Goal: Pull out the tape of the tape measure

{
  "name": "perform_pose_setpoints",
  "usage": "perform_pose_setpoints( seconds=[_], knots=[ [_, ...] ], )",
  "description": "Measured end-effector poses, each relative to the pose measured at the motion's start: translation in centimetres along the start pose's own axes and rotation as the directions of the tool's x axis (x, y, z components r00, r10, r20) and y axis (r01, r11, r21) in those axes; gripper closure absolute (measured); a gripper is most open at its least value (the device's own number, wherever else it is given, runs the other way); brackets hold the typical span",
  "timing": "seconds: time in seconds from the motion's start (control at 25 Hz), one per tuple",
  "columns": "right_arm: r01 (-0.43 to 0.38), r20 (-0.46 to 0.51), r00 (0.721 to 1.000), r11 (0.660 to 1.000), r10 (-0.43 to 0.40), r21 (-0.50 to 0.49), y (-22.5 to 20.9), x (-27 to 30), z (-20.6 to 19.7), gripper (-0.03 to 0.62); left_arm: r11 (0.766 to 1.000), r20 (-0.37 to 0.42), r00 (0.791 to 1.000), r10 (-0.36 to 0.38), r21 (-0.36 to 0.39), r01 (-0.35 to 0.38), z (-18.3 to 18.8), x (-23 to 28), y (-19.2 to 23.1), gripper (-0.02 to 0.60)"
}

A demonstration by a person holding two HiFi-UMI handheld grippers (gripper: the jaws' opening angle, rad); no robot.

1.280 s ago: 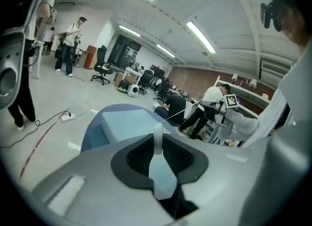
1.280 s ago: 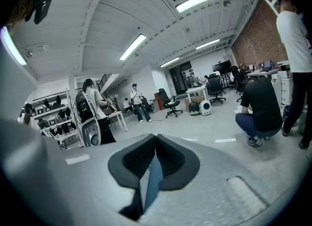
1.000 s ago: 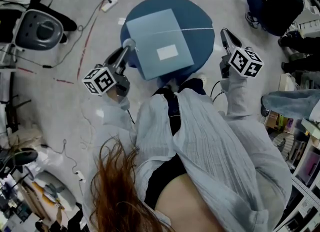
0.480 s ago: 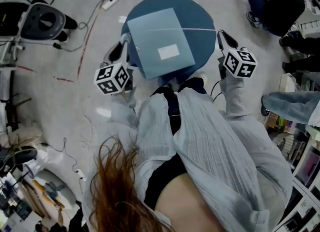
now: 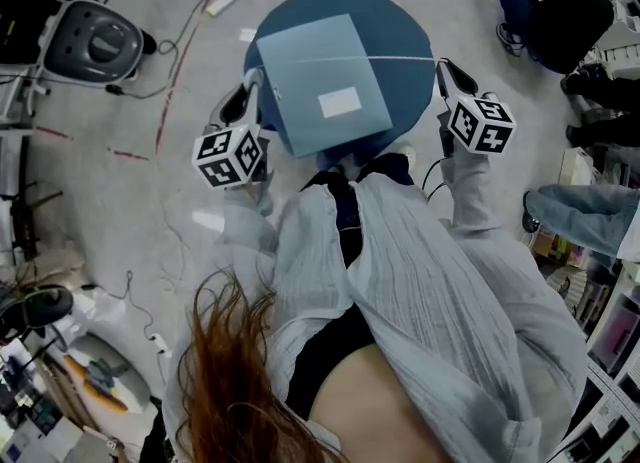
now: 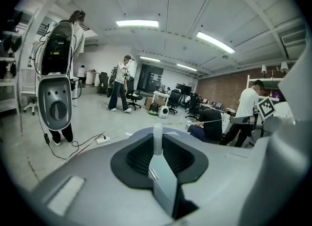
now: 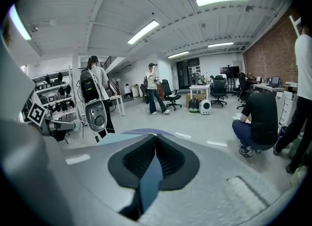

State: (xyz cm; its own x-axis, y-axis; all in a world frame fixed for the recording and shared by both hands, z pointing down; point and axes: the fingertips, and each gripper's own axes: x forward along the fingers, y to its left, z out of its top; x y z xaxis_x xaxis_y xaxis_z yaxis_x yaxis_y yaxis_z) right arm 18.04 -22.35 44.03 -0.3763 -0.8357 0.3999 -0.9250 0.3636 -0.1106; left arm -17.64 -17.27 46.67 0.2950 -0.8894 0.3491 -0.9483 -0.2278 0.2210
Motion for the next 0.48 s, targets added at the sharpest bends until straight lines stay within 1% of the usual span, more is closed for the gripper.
perform_pose_setpoints(
  seconds=[0.48],
  knots=[
    [0.002, -0.001, 1.0, 1.0, -0.002, -0.005, -0.09, 0.17, -0.01, 0.58, 1.0, -0.007, 1.0, -0.001, 0.016, 0.001, -0.11, 0.12, 0.06, 0.503]
  ],
)
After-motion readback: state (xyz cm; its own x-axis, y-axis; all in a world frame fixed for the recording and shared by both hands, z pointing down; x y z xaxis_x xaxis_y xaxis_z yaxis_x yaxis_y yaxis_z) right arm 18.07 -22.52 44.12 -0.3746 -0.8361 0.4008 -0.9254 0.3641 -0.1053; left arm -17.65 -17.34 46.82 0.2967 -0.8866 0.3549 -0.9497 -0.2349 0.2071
